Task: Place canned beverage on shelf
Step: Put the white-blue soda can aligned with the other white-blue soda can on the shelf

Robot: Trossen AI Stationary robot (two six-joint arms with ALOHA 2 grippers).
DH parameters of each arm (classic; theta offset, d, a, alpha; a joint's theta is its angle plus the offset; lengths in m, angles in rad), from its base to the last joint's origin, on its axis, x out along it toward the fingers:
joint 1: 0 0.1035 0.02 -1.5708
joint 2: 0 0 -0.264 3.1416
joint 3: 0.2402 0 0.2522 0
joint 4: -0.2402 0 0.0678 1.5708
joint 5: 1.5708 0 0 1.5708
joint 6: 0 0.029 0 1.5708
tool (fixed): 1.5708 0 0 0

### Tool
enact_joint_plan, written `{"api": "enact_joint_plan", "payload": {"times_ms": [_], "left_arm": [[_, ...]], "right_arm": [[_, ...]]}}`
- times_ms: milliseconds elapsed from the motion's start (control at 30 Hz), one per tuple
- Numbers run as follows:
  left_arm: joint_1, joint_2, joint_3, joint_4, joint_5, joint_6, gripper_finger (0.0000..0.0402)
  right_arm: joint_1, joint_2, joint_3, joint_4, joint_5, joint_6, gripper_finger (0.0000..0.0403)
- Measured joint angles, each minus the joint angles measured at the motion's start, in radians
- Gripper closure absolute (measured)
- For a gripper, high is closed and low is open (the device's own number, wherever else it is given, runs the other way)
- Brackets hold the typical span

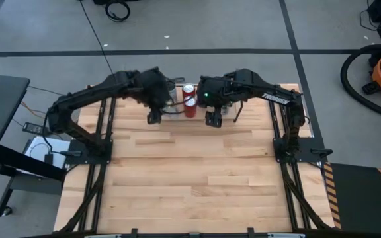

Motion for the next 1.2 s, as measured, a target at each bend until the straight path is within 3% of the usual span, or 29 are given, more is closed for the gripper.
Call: {"api": "enact_joint_plan", "payload": {"times_ms": [200, 667, 1200], "left_arm": [[0.051, 0.061, 0.070, -0.035, 0.043, 0.098, 0.0138], [0.148, 0.328, 0.291, -0.206, 0.005, 0.210, 0.0138], [0.169, 0.425, 0.300, -0.224, 0.009, 0.262, 0.0138]], "right_arm": [[-0.062, 0.000, 0.000, 0.000, -0.004, -0.043, 0.0070], [-0.146, 0.000, 0.000, 0.000, -0.022, -0.061, 0.0070], [-0.180, -0.001, 0.000, 0.000, -0.045, -0.067, 0.0070]]}}
